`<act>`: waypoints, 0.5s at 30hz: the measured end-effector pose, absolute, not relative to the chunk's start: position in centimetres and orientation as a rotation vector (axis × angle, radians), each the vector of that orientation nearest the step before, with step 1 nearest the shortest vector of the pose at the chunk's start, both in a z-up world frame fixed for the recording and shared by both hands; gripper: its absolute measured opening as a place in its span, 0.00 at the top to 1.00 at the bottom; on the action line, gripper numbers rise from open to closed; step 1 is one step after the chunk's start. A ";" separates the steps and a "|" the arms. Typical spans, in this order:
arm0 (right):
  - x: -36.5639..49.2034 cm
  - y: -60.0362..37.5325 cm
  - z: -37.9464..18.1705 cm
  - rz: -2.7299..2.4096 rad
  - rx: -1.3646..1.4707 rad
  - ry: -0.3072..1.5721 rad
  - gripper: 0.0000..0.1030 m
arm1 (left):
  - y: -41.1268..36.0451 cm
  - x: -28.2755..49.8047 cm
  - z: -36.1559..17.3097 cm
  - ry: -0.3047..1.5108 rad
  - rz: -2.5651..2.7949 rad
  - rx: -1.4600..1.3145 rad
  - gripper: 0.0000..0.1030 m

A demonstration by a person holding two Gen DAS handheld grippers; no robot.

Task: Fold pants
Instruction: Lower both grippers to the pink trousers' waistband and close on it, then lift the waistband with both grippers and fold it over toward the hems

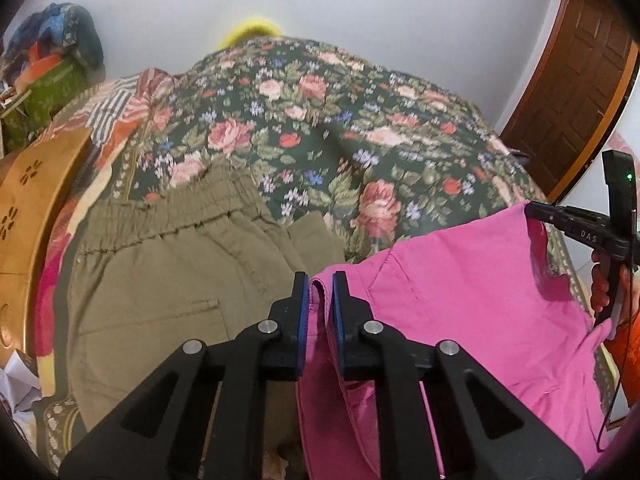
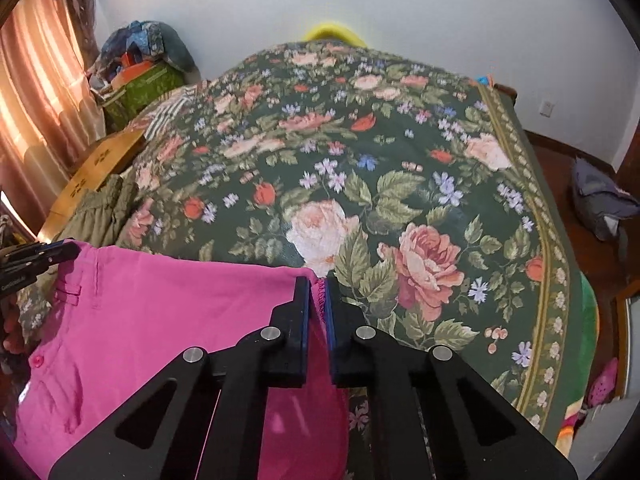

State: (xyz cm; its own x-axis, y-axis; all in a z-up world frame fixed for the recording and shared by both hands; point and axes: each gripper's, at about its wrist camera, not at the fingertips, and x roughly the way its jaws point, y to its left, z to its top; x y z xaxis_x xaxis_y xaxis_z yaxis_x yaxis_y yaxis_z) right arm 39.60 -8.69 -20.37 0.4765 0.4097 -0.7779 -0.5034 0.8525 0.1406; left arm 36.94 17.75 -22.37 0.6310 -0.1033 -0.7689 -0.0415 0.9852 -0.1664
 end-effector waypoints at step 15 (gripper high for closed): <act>37.2 -10.2 -10.4 0.532 -0.088 0.710 0.95 | 16.2 34.3 -12.4 0.718 -0.061 -0.127 0.90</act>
State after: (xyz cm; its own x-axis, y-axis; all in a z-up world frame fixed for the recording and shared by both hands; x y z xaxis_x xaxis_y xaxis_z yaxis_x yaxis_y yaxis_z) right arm 37.19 -10.24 -10.42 0.6320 0.4350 -0.6414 -0.4934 0.8641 0.0999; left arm 34.33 16.19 -12.44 0.7514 -0.0998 -0.6522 0.0125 0.9905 -0.1372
